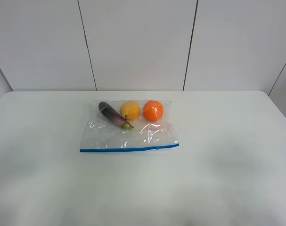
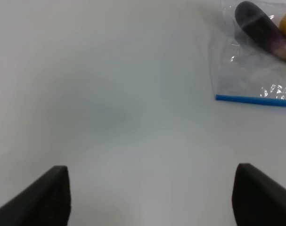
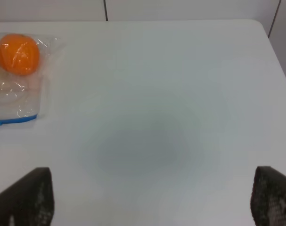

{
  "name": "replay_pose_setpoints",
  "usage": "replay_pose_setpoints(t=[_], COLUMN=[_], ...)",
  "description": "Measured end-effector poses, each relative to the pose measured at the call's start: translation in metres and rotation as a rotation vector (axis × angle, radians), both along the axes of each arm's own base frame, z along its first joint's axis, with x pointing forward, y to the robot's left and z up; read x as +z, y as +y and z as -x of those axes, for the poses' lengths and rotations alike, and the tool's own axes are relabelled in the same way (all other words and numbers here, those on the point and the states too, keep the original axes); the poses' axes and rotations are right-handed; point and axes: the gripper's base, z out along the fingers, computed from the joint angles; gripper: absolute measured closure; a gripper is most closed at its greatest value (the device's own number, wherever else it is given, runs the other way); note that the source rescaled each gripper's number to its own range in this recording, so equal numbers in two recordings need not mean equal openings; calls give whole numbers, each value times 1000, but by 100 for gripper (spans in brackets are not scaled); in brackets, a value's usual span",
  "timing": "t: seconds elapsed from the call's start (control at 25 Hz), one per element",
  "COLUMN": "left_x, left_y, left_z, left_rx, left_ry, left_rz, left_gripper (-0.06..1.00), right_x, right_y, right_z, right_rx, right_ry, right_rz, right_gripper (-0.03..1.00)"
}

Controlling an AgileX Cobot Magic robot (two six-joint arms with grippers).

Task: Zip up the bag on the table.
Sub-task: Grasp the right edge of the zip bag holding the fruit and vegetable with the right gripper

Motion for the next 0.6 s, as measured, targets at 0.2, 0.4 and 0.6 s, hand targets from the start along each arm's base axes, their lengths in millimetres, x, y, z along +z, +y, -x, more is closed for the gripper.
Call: replay_pose_setpoints(t=[0.2,0.4,0.6], left_x=[0,0,0], left_y=[0,0,0], left_z=[0,0,0], left_rx=[0,0,0], left_ry=[0,0,0], left_rz=[0,0,0], left_gripper=[-6,-6,-6], right_x=[0,0,0], right_y=[0,0,0], right_z=[0,0,0], right_rx=[0,0,0], right_ry=[0,0,0], right_rz=[0,0,1], right_gripper=[-3,-3,-3])
